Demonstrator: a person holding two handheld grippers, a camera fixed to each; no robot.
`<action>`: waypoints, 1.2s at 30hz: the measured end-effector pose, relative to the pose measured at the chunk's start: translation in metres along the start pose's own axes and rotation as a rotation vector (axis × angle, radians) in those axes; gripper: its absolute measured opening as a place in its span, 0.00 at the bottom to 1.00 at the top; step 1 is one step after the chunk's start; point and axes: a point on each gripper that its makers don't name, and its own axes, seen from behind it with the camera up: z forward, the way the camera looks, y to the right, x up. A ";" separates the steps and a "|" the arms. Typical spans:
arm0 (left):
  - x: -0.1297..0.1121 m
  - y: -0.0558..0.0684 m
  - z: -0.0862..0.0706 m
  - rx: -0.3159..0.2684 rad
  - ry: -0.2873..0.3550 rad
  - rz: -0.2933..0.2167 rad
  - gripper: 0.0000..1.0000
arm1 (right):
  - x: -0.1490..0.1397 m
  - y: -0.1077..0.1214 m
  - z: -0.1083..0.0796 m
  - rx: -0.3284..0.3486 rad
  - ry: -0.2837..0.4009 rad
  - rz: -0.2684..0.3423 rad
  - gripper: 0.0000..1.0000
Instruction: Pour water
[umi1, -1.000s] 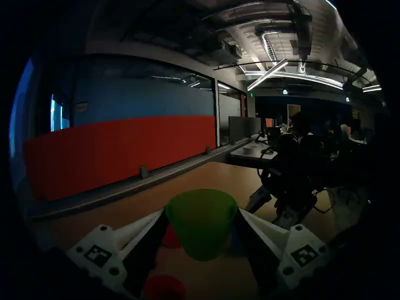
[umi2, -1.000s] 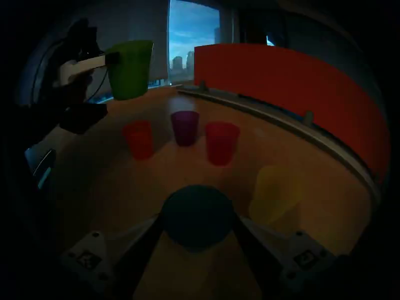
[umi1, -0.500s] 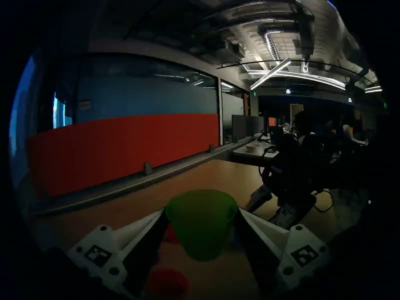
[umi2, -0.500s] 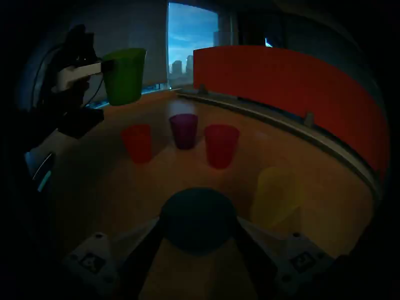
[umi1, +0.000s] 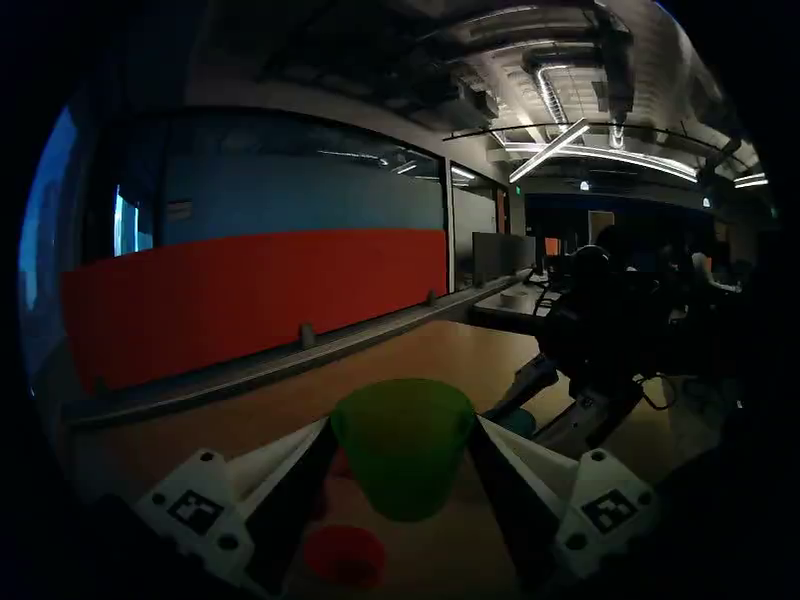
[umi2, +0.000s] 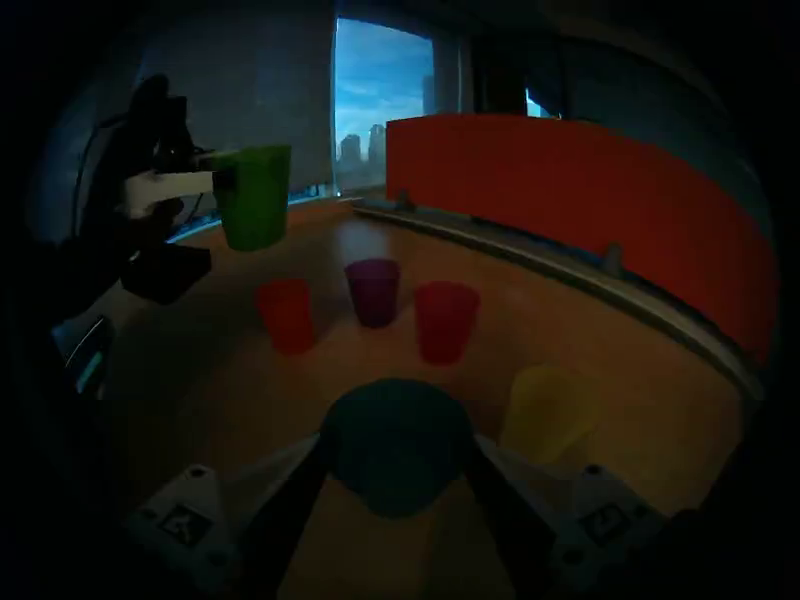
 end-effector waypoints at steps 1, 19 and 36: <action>0.000 0.000 -0.002 0.001 0.002 -0.001 0.89 | 0.004 -0.001 -0.002 -0.001 0.007 -0.004 0.93; 0.008 0.007 -0.024 0.005 0.035 0.002 0.88 | 0.098 -0.033 -0.042 -0.005 0.189 -0.053 0.93; 0.014 0.016 -0.034 -0.004 0.053 0.011 0.89 | 0.148 -0.048 -0.067 -0.005 0.365 -0.037 0.92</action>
